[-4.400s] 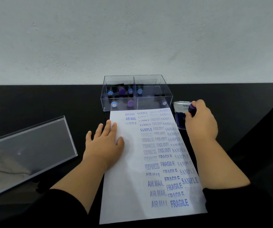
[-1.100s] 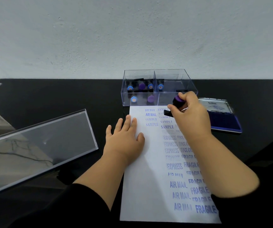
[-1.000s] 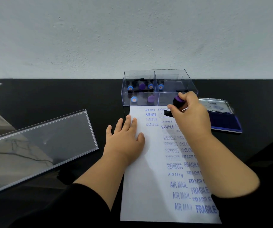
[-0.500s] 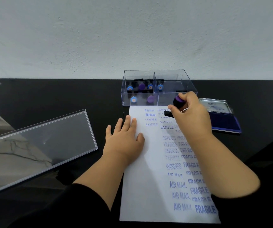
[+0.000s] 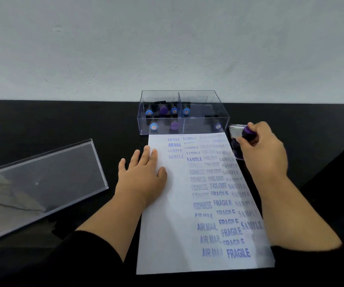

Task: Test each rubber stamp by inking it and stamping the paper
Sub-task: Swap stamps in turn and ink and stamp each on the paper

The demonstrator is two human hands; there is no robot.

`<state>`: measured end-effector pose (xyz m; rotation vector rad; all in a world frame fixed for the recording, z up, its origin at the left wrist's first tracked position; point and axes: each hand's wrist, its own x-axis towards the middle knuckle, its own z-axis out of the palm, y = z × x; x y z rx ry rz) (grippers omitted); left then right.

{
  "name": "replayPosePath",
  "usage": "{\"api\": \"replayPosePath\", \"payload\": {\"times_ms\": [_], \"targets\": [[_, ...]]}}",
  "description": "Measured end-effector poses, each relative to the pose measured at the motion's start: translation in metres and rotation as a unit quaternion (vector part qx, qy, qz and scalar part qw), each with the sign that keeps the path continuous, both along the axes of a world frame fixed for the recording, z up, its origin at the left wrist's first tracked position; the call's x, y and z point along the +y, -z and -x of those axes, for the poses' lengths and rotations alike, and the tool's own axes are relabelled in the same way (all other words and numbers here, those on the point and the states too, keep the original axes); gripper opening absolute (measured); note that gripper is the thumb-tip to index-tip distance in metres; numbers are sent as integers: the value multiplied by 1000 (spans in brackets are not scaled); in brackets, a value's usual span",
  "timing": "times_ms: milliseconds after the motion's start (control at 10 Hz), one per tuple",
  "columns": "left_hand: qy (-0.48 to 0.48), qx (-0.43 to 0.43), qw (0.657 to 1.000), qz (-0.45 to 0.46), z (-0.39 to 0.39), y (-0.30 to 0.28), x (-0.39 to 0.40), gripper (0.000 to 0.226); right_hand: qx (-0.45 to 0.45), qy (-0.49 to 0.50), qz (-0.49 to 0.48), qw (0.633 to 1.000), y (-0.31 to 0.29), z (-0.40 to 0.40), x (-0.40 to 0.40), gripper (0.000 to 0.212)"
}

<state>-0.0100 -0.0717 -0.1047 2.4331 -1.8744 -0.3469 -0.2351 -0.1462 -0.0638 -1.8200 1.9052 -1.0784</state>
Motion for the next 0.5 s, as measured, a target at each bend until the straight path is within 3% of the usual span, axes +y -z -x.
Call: {"api": "replayPosePath", "payload": {"times_ms": [500], "targets": [[1,9,1000,5,1,-2,3,57,28,46,-15,998,7,7,-6,20]]}}
